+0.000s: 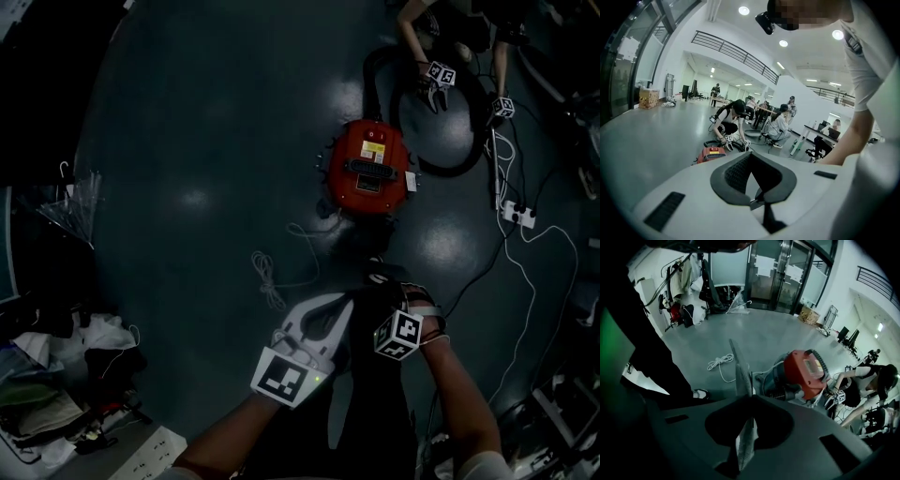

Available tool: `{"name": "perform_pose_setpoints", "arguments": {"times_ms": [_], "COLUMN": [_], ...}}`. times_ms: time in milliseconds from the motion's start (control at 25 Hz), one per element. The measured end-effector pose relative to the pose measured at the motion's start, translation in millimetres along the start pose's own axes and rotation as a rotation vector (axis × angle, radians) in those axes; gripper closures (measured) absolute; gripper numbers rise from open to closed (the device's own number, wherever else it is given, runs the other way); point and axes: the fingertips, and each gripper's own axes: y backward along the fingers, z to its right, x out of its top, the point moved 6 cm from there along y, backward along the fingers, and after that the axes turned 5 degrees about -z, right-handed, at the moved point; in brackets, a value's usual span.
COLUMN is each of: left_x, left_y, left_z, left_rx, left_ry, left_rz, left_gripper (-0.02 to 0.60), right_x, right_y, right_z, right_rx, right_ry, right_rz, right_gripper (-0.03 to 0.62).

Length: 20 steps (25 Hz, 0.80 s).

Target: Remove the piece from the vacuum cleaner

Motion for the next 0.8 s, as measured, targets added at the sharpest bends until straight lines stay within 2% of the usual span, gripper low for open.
{"name": "perform_pose_setpoints", "arguments": {"times_ms": [160, 440, 600, 800], "left_x": [36.3, 88.0, 110.2, 124.0], "left_y": [51.3, 157.0, 202.7, 222.8], "left_z": [34.6, 118.1, 162.7, 222.2], "left_rx": [-0.051, -0.132, -0.149, -0.204], "left_ry": [-0.052, -0.084, -0.06, -0.084], "left_rz": [0.022, -0.009, 0.032, 0.073], "left_gripper": [0.575, 0.575, 0.575, 0.575], "right_x": [32.6, 80.5, 89.2, 79.8], "right_y": [92.0, 260.4, 335.2, 402.2], "right_z": [-17.2, -65.7, -89.9, -123.2], "right_rx": [-0.023, -0.061, -0.089, -0.109], "right_ry": [-0.075, -0.206, -0.269, -0.325], "right_rz": [0.037, 0.125, 0.171, 0.199], "right_gripper": [0.56, 0.56, 0.56, 0.56]}}
